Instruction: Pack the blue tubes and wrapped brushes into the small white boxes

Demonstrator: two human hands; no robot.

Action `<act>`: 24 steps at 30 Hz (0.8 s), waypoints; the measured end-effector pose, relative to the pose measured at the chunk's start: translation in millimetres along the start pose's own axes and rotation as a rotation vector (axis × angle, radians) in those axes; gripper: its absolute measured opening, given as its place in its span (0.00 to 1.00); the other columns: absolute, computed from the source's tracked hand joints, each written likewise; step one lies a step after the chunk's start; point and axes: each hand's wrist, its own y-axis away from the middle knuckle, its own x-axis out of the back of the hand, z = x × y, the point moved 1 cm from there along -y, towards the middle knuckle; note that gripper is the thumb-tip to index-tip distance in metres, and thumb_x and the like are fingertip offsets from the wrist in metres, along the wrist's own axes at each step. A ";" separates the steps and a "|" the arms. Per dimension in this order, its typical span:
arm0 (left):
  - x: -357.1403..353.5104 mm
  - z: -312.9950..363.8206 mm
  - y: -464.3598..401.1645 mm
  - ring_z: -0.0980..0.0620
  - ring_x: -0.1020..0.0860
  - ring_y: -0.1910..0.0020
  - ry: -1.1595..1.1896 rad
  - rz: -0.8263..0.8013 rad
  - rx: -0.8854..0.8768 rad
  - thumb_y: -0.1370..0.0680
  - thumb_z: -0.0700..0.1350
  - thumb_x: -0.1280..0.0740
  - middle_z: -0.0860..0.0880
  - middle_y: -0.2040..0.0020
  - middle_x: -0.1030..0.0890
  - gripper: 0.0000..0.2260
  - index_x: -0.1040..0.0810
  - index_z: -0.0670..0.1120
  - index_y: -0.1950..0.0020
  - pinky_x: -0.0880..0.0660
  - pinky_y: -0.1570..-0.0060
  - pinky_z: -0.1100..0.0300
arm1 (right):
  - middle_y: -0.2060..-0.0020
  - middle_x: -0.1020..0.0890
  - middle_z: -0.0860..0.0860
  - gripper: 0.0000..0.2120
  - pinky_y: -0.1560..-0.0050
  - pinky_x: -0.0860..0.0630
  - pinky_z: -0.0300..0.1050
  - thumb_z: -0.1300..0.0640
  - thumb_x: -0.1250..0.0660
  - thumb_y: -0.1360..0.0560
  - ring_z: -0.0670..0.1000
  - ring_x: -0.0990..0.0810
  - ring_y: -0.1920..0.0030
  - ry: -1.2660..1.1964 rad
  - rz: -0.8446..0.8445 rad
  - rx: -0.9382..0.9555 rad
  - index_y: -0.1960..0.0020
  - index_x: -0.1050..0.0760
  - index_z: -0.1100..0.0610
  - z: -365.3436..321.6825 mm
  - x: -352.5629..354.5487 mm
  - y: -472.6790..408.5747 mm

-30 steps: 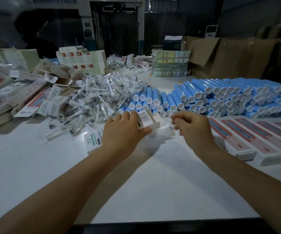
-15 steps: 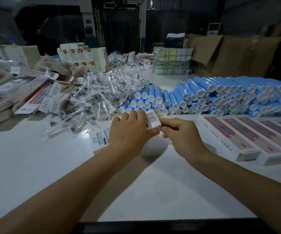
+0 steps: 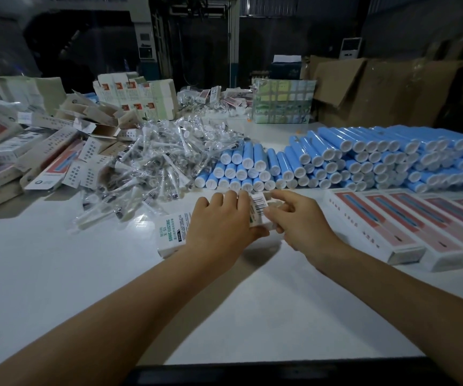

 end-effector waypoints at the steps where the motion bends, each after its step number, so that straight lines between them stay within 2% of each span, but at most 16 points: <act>1: 0.2 0.6 -0.1 0.46 0.28 0.40 0.002 -0.002 0.004 0.24 0.69 0.51 0.47 0.36 0.28 0.36 0.42 0.44 0.27 0.35 0.46 0.54 | 0.67 0.22 0.45 0.16 0.76 0.33 0.26 0.63 0.35 0.23 0.34 0.25 0.74 0.003 0.009 0.002 0.36 0.26 0.55 0.6 -0.8 -0.1; 4: 0.0 2.6 0.0 0.46 0.28 0.42 -0.008 -0.001 0.013 0.24 0.69 0.51 0.46 0.37 0.27 0.36 0.41 0.43 0.28 0.35 0.47 0.54 | 0.60 0.19 0.46 0.06 0.69 0.29 0.30 0.60 0.36 0.22 0.40 0.22 0.67 0.065 0.051 0.011 0.47 0.25 0.52 3.8 -3.2 -0.6; 7: -1.2 4.5 1.4 0.46 0.27 0.43 -0.032 0.020 0.015 0.24 0.68 0.52 0.45 0.39 0.27 0.35 0.39 0.42 0.29 0.34 0.49 0.53 | 0.57 0.20 0.46 0.08 0.70 0.30 0.27 0.61 0.39 0.21 0.42 0.24 0.61 0.137 0.059 0.056 0.54 0.26 0.49 5.9 -7.6 1.2; 11: -3.6 5.9 2.9 0.46 0.27 0.45 -0.062 0.045 0.012 0.23 0.68 0.51 0.45 0.40 0.26 0.34 0.38 0.42 0.30 0.33 0.50 0.53 | 0.51 0.20 0.50 0.08 0.67 0.29 0.29 0.61 0.40 0.20 0.45 0.22 0.55 0.112 0.059 0.033 0.50 0.23 0.52 9.8 -10.9 0.0; 13: -3.8 5.9 2.2 0.46 0.26 0.47 -0.058 0.053 0.016 0.23 0.68 0.53 0.46 0.41 0.25 0.34 0.37 0.42 0.31 0.34 0.51 0.53 | 0.50 0.20 0.51 0.08 0.65 0.27 0.30 0.61 0.40 0.20 0.45 0.22 0.55 0.111 0.054 0.045 0.49 0.23 0.52 10.9 -10.2 -1.7; 16: -3.2 2.8 -1.4 0.46 0.26 0.45 -0.022 0.043 0.047 0.25 0.69 0.55 0.46 0.40 0.26 0.36 0.38 0.43 0.30 0.34 0.51 0.54 | 0.48 0.21 0.51 0.09 0.52 0.23 0.41 0.58 0.38 0.22 0.47 0.22 0.51 0.232 0.040 0.139 0.44 0.22 0.51 9.4 -9.1 -3.1; 17: -2.5 1.4 -2.6 0.46 0.27 0.44 -0.010 0.042 0.063 0.25 0.69 0.54 0.46 0.39 0.26 0.36 0.39 0.43 0.29 0.34 0.50 0.54 | 0.47 0.22 0.50 0.11 0.50 0.23 0.42 0.57 0.37 0.22 0.46 0.22 0.51 0.277 0.043 0.171 0.41 0.23 0.51 8.1 -8.3 -3.7; 19: 0.7 -3.1 -4.5 0.46 0.27 0.42 0.031 0.047 0.102 0.26 0.70 0.56 0.47 0.38 0.27 0.37 0.39 0.43 0.29 0.34 0.49 0.54 | 0.44 0.26 0.49 0.18 0.53 0.26 0.37 0.53 0.34 0.23 0.43 0.25 0.52 0.307 0.126 0.200 0.35 0.27 0.51 4.8 -4.4 -5.6; 21: 4.5 -8.0 -6.3 0.46 0.27 0.42 0.089 0.068 0.145 0.28 0.69 0.58 0.48 0.40 0.27 0.37 0.37 0.45 0.31 0.34 0.49 0.54 | 0.42 0.30 0.48 0.28 0.51 0.27 0.39 0.49 0.31 0.26 0.45 0.27 0.49 0.194 0.279 0.134 0.29 0.35 0.50 2.4 2.0 -9.8; 22: 5.7 -9.6 -6.8 0.47 0.28 0.42 0.112 0.081 0.160 0.28 0.69 0.57 0.48 0.40 0.27 0.36 0.37 0.45 0.31 0.34 0.48 0.54 | 0.40 0.30 0.49 0.31 0.50 0.27 0.43 0.48 0.31 0.26 0.47 0.26 0.47 0.029 0.302 0.036 0.27 0.38 0.49 1.3 4.6 -12.0; 23: 6.2 -9.8 -7.3 0.47 0.28 0.42 0.126 0.091 0.168 0.27 0.69 0.56 0.48 0.40 0.27 0.35 0.37 0.46 0.31 0.34 0.48 0.54 | 0.40 0.27 0.51 0.31 0.51 0.25 0.46 0.49 0.31 0.26 0.49 0.24 0.47 -0.205 0.263 -0.077 0.27 0.39 0.50 -0.3 4.8 -13.4; 24: 6.1 -8.8 -7.3 0.47 0.28 0.41 0.129 0.096 0.169 0.26 0.68 0.54 0.48 0.39 0.27 0.34 0.38 0.46 0.31 0.34 0.47 0.54 | 0.42 0.22 0.54 0.29 0.54 0.22 0.47 0.50 0.31 0.26 0.50 0.21 0.51 -0.466 0.155 -0.202 0.28 0.35 0.54 -1.7 2.5 -13.8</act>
